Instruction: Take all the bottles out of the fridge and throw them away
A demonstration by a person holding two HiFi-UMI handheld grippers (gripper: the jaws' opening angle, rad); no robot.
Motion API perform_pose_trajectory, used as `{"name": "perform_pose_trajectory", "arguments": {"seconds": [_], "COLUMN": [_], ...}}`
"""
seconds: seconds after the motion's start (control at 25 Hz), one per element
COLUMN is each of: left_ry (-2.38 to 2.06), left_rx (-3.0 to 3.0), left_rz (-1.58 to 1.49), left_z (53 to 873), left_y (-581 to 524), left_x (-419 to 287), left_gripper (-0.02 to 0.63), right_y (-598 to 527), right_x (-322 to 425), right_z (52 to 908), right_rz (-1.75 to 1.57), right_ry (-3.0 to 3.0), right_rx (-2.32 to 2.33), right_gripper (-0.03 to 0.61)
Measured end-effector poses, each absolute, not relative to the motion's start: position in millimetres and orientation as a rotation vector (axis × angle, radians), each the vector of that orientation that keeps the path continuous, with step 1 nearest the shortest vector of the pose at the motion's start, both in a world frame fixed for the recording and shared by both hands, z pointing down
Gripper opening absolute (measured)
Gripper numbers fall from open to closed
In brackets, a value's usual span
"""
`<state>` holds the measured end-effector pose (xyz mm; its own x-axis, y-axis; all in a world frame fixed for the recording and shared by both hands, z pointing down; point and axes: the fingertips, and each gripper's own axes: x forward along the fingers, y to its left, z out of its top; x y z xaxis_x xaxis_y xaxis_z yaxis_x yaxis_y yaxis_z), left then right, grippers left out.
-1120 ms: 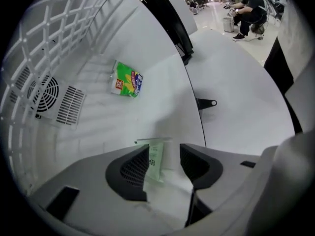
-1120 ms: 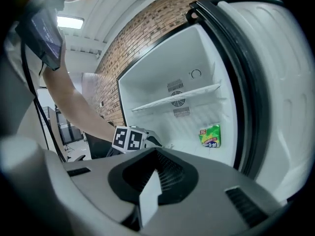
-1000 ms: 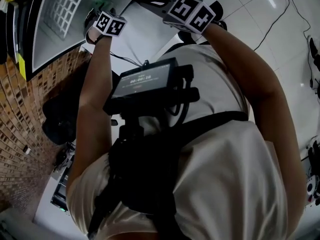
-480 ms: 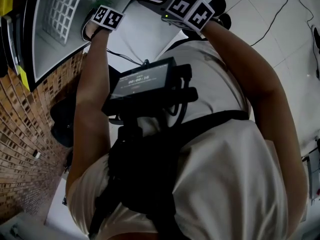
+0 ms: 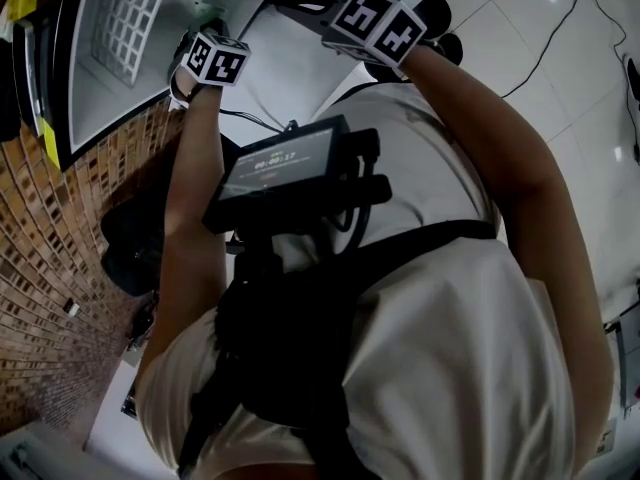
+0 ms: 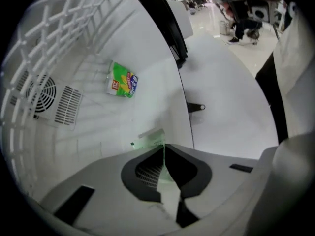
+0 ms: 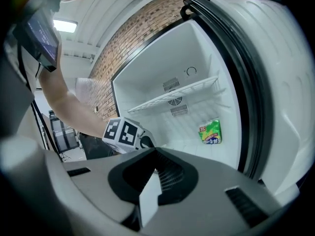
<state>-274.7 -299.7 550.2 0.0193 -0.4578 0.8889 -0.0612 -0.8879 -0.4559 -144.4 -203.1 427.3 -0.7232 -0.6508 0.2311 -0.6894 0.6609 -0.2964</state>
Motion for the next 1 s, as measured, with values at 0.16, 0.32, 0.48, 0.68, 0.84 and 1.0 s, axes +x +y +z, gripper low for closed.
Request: {"name": "perform_pose_trajectory", "arguments": {"seconds": [0.16, 0.32, 0.48, 0.68, 0.84, 1.0], "left_ry": [0.644, 0.695, 0.602, 0.489, 0.406, 0.350], "left_rx": [-2.216, -2.446, -2.588, -2.777, -2.898, -2.957], "left_rz": [-1.812, -1.631, -1.420, -1.138, -0.937, -0.808], "left_z": [520, 498, 482, 453, 432, 418], "left_y": [-280, -266, -242, -192, -160, -145], "left_x": [-256, -232, -200, -139, -95, -63], "left_gripper": [0.020, 0.021, 0.021, 0.022, 0.023, 0.023], "right_y": [-197, -197, -196, -169, -146, -131], "right_x": [-140, -135, -121, -75, -36, -4], "right_z": [421, 420, 419, 403, 390, 382], "right_rz": [0.537, 0.510, 0.498, 0.485, 0.472, 0.455], "right_ry": [-2.772, -2.774, -2.761, -2.710, -2.670, -2.634], "right_rx": [1.124, 1.130, 1.173, 1.279, 1.371, 1.454], "right_gripper": [0.003, 0.003, 0.003, 0.003, 0.003, 0.003]}}
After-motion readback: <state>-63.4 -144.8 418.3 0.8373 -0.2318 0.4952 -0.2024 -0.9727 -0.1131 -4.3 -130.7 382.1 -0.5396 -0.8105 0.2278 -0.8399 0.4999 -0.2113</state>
